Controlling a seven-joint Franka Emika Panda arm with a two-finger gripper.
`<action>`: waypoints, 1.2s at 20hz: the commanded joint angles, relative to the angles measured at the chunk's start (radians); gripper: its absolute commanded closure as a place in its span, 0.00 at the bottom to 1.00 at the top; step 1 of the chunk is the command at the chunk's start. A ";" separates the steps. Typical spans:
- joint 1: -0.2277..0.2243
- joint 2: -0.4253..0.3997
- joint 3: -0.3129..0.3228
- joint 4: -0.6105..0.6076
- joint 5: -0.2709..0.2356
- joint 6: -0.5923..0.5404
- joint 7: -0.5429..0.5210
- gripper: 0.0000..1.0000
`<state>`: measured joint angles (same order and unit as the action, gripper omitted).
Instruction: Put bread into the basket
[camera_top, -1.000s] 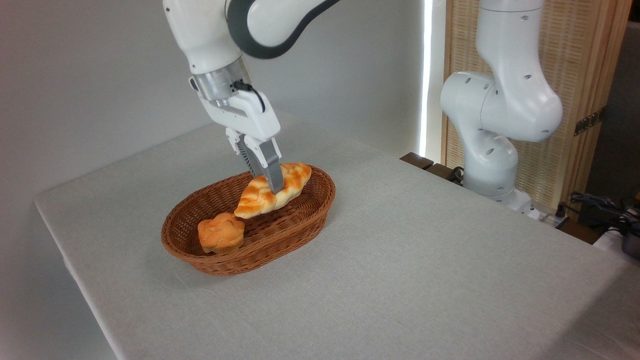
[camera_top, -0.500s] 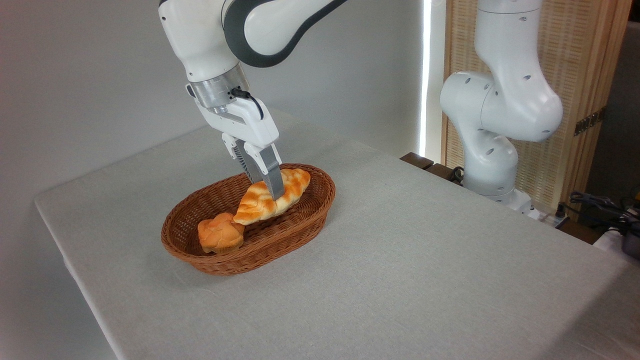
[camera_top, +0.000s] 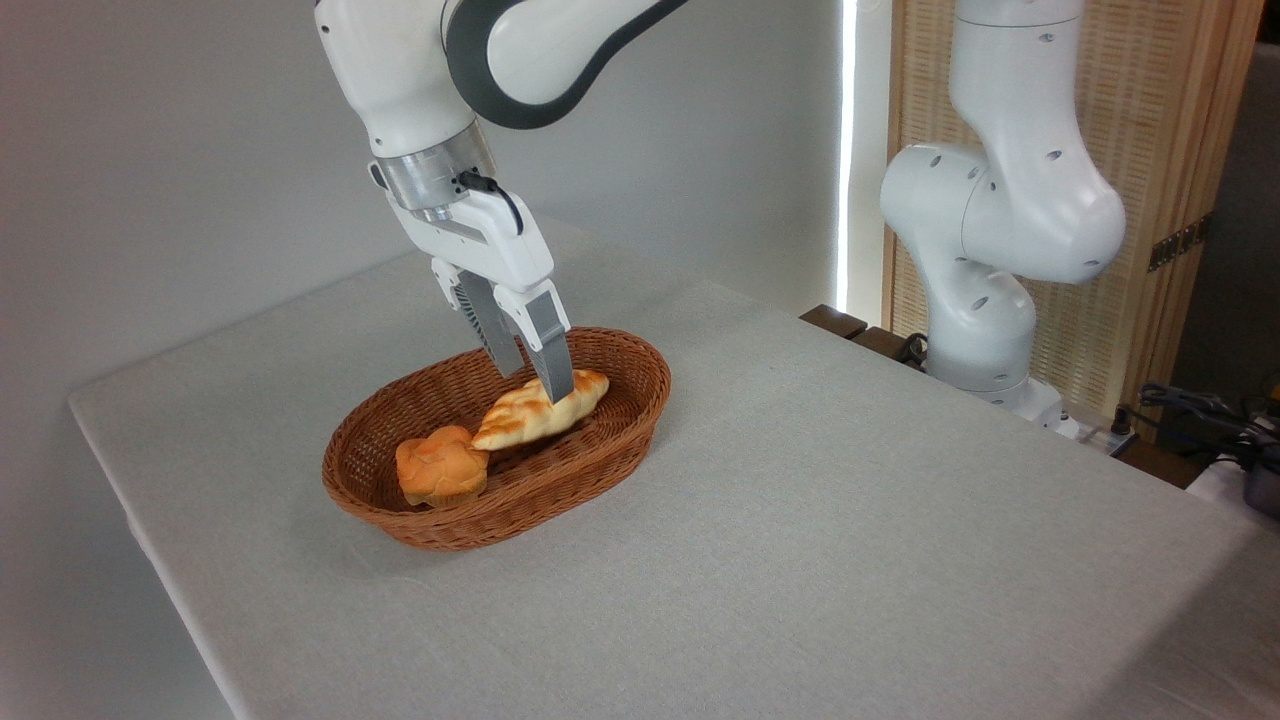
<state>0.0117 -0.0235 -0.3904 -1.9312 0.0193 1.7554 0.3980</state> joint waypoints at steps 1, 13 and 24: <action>0.007 -0.012 0.069 0.104 -0.013 -0.063 0.100 0.00; 0.013 -0.018 0.338 0.330 -0.118 -0.237 0.371 0.00; 0.011 -0.010 0.337 0.331 -0.050 -0.120 0.369 0.00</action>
<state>0.0321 -0.0382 -0.0613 -1.6089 -0.0437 1.6267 0.7623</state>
